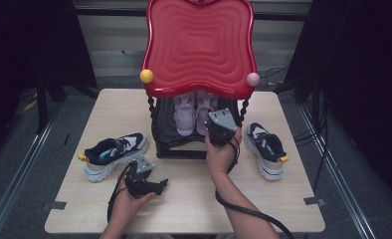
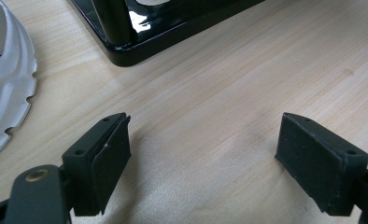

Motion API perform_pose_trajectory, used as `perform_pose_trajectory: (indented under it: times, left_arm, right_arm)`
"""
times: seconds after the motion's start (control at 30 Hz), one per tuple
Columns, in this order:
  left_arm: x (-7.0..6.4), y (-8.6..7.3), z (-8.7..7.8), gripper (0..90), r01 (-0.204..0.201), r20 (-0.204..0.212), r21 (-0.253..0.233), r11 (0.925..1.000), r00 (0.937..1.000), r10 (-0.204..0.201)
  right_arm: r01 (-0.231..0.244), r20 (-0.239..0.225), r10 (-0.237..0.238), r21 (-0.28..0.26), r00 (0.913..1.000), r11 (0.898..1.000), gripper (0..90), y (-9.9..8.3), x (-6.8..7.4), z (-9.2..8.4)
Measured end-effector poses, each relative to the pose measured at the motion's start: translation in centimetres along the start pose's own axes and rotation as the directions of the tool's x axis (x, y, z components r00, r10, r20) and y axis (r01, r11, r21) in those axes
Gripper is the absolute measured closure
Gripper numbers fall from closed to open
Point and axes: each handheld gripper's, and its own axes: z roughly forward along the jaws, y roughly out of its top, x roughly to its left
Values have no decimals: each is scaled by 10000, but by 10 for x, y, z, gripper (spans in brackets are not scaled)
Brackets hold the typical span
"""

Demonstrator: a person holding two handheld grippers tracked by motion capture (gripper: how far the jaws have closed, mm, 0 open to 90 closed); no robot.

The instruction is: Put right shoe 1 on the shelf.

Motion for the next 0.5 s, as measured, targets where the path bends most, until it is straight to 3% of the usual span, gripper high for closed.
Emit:
perform_pose_trajectory:
  times: [0.2,0.5]
  left_arm:
    - [0,0,0,170,14,13,-10,10000,10000,-14]
    - [0,0,1,170,5,0,-6,10000,10000,-5]
  right_arm:
    - [-52,-198,51,-81,9998,10000,654,1,-5,-5]
    - [-232,-616,245,218,9978,9995,537,-1,-13,-12]
